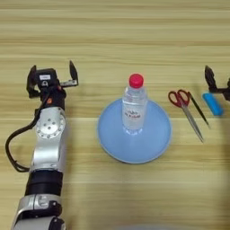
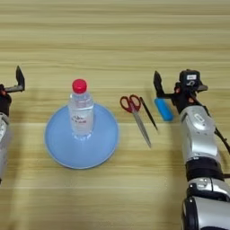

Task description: Move the objects on the table

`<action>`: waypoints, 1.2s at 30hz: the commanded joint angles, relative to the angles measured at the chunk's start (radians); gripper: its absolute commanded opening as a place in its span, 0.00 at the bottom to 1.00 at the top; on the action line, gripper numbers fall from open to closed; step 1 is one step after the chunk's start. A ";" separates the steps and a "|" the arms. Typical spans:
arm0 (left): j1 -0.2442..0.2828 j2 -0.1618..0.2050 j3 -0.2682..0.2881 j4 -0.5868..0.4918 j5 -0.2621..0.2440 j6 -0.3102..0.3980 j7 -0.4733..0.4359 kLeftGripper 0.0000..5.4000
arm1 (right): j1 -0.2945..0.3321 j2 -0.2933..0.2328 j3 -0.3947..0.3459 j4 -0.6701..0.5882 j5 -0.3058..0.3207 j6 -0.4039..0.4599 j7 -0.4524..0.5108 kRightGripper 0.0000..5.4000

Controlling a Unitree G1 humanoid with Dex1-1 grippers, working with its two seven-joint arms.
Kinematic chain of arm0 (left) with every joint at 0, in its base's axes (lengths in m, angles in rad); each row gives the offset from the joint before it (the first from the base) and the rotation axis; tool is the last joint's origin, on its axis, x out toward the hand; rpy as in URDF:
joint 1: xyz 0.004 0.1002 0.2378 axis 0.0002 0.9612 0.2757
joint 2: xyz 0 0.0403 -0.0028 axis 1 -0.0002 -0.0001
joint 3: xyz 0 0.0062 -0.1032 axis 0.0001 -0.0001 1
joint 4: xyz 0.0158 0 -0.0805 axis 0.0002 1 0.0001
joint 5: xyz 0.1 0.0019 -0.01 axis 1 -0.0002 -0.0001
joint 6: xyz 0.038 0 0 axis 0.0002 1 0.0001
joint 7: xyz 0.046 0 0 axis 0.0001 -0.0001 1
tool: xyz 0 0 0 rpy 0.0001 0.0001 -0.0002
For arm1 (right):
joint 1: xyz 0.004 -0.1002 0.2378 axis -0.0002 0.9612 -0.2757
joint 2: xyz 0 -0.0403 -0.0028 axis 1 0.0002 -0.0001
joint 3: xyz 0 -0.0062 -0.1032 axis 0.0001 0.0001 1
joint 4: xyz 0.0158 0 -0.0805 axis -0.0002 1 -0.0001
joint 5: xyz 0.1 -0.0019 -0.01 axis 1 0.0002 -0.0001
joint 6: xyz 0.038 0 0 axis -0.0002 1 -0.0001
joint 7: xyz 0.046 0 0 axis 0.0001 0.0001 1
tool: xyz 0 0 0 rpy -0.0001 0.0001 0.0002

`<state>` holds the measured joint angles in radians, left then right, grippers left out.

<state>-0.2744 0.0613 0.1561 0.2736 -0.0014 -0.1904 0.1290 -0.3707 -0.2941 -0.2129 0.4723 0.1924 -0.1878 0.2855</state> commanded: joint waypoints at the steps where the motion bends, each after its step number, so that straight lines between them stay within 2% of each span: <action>1: -0.031 0.014 -0.007 0.032 0.018 0.019 0.008 1.00 | 0.091 0.021 0.029 -0.160 0.012 0.058 0.014 1.00; 4: -0.050 0.026 -0.019 0.069 0.036 0.024 0.007 1.00 | 0.156 0.026 0.049 -0.276 0.019 0.109 0.027 1.00; 9: -0.064 0.046 -0.032 0.105 0.061 0.017 0.002 1.00 | 0.228 0.014 0.069 -0.426 0.042 0.208 0.054 1.00; 17: -0.076 0.067 -0.036 0.147 0.079 -0.005 0.006 1.00 | 0.314 -0.064 0.149 -0.612 0.042 0.345 0.182 1.00; 20: -0.074 0.068 -0.040 0.145 0.080 -0.007 0.004 1.00 | 0.340 -0.089 0.173 -0.691 0.088 0.410 0.247 1.00; 23: -0.072 0.068 -0.042 0.143 0.078 -0.008 0.004 1.00 | 0.359 -0.102 0.203 -0.738 0.107 0.448 0.294 1.00; 30: -0.071 0.067 -0.042 0.145 0.072 -0.010 0.002 1.00 | 0.388 -0.130 0.287 -0.809 0.108 0.472 0.377 1.00; 36: -0.070 0.064 -0.044 0.144 0.070 -0.006 0.000 1.00 | 0.347 -0.113 0.360 -0.770 0.061 0.457 0.381 1.00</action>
<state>-0.3365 0.1266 0.1150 0.4124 0.0714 -0.2022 0.1312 0.0016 -0.4096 0.1265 -0.3116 0.2706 0.2725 0.6618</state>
